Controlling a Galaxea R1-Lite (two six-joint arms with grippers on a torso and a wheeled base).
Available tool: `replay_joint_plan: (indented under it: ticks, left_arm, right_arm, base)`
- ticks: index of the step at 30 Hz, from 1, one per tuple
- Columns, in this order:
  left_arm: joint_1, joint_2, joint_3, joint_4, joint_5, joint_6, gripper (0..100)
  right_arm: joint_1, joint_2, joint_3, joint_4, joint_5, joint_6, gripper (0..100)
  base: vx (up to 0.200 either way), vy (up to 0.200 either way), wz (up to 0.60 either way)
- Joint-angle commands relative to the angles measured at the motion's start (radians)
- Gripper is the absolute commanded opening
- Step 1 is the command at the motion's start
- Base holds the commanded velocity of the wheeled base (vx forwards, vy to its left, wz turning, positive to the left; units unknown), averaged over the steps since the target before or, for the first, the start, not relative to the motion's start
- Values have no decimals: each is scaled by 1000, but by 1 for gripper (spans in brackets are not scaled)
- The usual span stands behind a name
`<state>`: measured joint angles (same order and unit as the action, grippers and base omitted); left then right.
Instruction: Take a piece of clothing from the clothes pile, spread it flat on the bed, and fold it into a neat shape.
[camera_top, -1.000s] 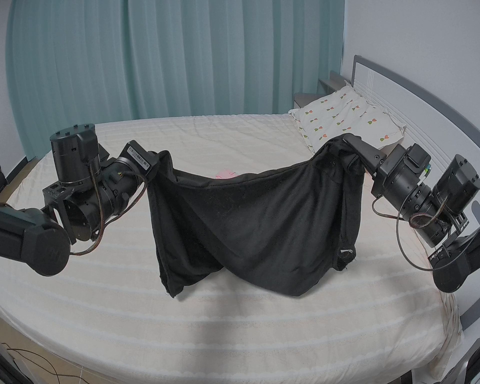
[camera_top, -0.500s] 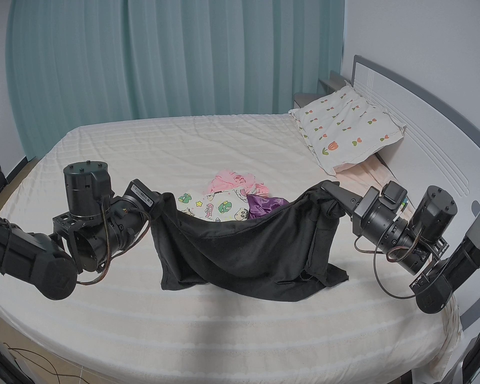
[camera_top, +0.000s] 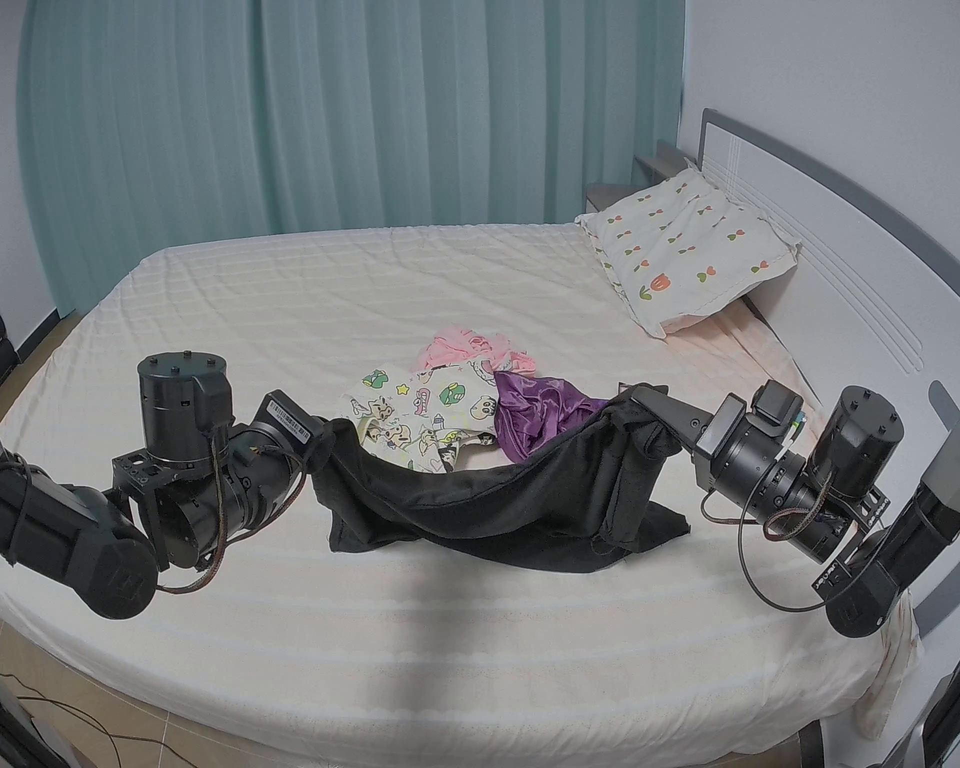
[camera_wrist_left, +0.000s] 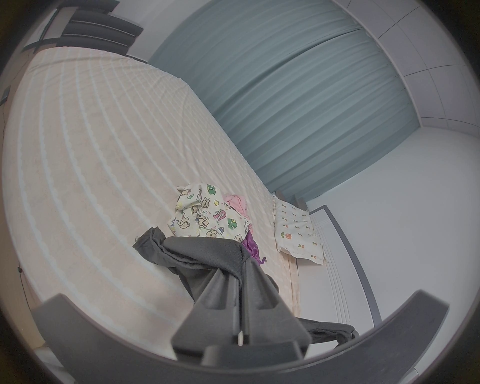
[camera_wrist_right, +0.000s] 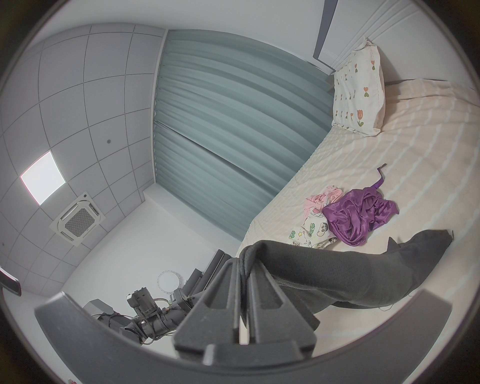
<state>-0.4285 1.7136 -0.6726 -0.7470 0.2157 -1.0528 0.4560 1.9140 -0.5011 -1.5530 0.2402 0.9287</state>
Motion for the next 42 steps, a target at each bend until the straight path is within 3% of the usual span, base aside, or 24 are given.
replay_joint_plan:
  ticks: [1,9,26,42]
  left_arm:
    - [4,3,2,0,-4,-1,0]
    - [37,-37,33,-14,-79,-6,0]
    - [47,-147,34,29,-82,0,0]
    - [48,-157,51,60,-84,-1,0]
  right_arm:
    - [1,5,1,-10,1,-1,0]
    - [13,-6,-1,-10,-1,-4,0]
    - [82,-27,-28,-10,-1,-39,0]
    - [87,-18,-28,-10,-1,-41,0]
  base:
    - [0,0,0]
    - [0,150,0]
    - [0,200,0]
    - [0,200,0]
